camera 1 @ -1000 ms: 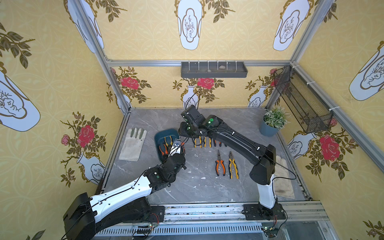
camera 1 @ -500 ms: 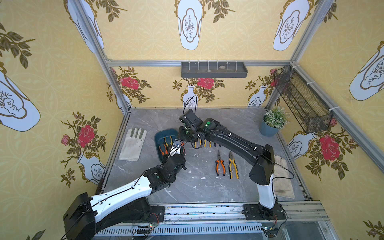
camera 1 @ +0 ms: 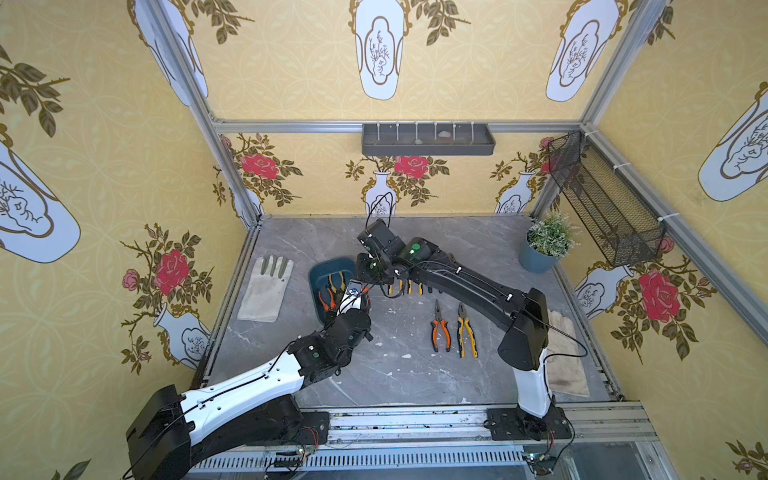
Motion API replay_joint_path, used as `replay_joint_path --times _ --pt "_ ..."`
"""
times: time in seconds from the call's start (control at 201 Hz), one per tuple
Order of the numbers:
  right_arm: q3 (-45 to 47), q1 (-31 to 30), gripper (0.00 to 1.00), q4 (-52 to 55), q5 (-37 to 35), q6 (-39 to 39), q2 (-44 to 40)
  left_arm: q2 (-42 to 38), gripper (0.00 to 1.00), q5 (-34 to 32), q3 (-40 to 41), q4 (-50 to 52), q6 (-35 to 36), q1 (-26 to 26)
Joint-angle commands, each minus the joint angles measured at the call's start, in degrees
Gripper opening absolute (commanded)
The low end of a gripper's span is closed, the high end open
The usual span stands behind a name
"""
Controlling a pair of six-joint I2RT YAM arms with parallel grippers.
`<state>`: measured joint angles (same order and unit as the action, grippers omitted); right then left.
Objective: Take the pliers out of the storage box
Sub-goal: Place the pliers at the center of the board.
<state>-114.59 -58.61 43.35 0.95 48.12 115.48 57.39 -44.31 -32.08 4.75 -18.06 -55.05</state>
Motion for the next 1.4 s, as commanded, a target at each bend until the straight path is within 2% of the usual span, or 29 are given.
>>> replay_joint_path --times 0.0,0.324,0.493,0.588,0.662,0.702,0.822,0.866,0.986,1.07,1.21,1.314,1.399 --pt "-0.16 -0.19 0.28 0.59 -0.3 0.01 0.36 -0.16 0.0 -1.57 0.32 -2.83 -0.58 0.11" --pt "0.04 -0.97 0.23 0.07 0.13 1.75 0.71 -0.74 0.0 -2.15 0.6 -2.29 -0.94 0.09" --pt "1.61 -1.73 0.11 -1.39 -0.69 3.12 0.29 -0.78 0.0 -2.09 0.57 -2.21 -0.92 0.02" --pt "2.08 -1.68 0.0 -1.87 -0.66 3.22 0.27 -1.11 0.0 -1.39 0.53 -1.78 -0.75 0.09" --pt "2.26 -1.68 0.0 -2.2 -0.83 3.25 0.19 -1.31 0.0 -0.69 0.52 -1.43 -0.66 0.11" --pt "2.59 -1.68 0.0 -2.43 -0.86 3.15 0.1 -1.48 0.11 -0.52 0.52 -1.09 -0.73 0.03" --pt "3.26 -1.64 0.0 -3.03 -1.01 3.19 -0.39 -2.59 0.55 -0.56 0.87 -0.47 -1.4 0.08" --pt "3.48 -1.6 0.0 -3.1 -1.2 3.13 -0.51 -3.17 0.65 -0.43 0.87 0.05 -1.68 0.06" --pt "4.18 -1.17 0.0 -3.19 -1.65 3.3 -0.95 -4.78 0.71 0.49 0.48 1.76 -1.89 0.08" --pt "4.94 -0.64 0.0 -3.27 -1.98 3.37 -1.47 -6.07 0.8 1.15 0.26 2.97 -2.14 0.06" --pt "7.28 0.81 0.0 -2.25 -3.24 2.61 -3.84 -8.47 0.82 1.53 0.42 4.66 -2.78 0.06" --pt "13.11 2.11 0.0 -1.41 -5.9 1.02 -8.3 -9.98 0.84 1.97 0.67 5.56 -3.4 0.08" --pt "20.82 3.21 0.0 -3.12 -4.8 -2.88 -12.79 -10.58 0.86 2.72 1.31 5.75 -5.32 0.11"
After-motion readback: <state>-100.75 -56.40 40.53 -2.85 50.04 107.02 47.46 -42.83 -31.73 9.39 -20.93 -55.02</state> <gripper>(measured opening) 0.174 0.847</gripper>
